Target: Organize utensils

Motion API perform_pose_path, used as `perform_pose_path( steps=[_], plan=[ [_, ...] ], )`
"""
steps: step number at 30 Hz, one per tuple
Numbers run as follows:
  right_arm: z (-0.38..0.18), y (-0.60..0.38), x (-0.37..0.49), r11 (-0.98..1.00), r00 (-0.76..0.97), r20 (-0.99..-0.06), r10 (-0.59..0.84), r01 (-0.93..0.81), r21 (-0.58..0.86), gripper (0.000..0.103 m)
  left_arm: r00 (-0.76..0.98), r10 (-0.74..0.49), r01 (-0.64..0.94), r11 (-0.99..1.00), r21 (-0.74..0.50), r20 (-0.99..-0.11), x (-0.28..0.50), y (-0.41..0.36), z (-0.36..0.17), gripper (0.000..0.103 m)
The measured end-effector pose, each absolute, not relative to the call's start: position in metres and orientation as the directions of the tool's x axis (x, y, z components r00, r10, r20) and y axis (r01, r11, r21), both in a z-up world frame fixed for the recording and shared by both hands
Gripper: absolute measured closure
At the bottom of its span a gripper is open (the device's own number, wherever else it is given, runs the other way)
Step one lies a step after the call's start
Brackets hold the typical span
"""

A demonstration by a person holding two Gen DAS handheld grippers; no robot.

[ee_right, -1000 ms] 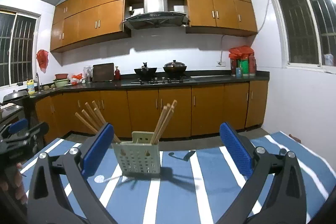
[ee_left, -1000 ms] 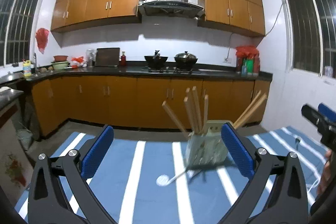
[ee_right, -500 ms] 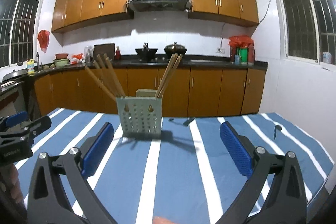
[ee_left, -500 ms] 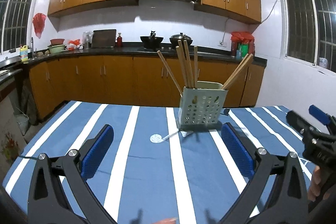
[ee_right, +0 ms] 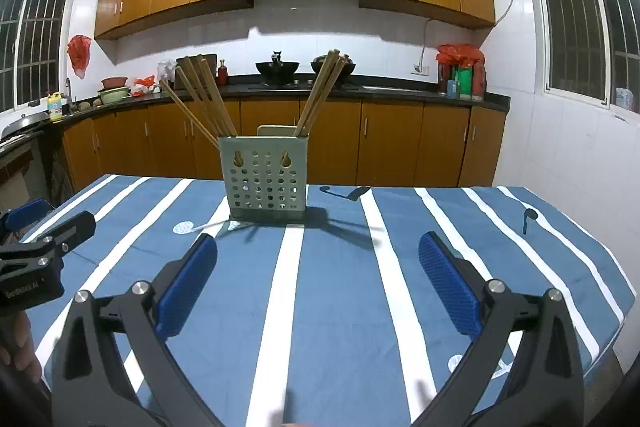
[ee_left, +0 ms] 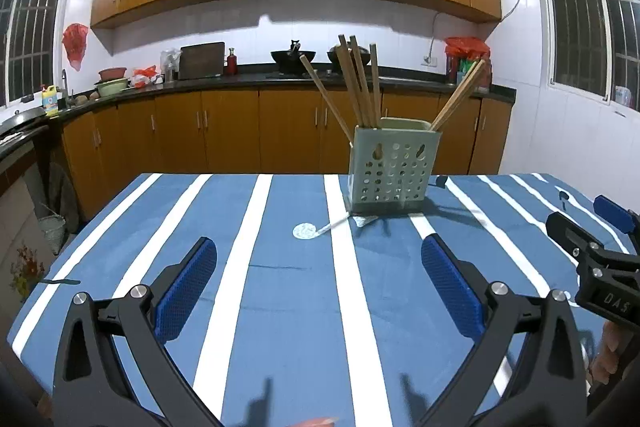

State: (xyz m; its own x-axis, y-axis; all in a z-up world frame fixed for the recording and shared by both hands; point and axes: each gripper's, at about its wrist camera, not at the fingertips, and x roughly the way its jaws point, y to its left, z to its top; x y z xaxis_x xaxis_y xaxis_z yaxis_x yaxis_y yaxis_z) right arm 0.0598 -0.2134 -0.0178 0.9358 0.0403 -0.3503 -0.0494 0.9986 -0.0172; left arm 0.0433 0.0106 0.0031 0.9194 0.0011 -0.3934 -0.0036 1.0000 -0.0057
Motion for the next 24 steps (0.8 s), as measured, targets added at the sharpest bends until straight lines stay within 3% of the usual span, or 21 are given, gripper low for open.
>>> perform_pose_path(
  steps=[24],
  plan=[
    [-0.029,-0.219,0.065,0.999,0.922,-0.385,0.033,-0.037,-0.002,0.004,0.902,0.0,0.003,1.0,0.006,-0.432,0.047,0.004,-0.004,0.002]
  ],
)
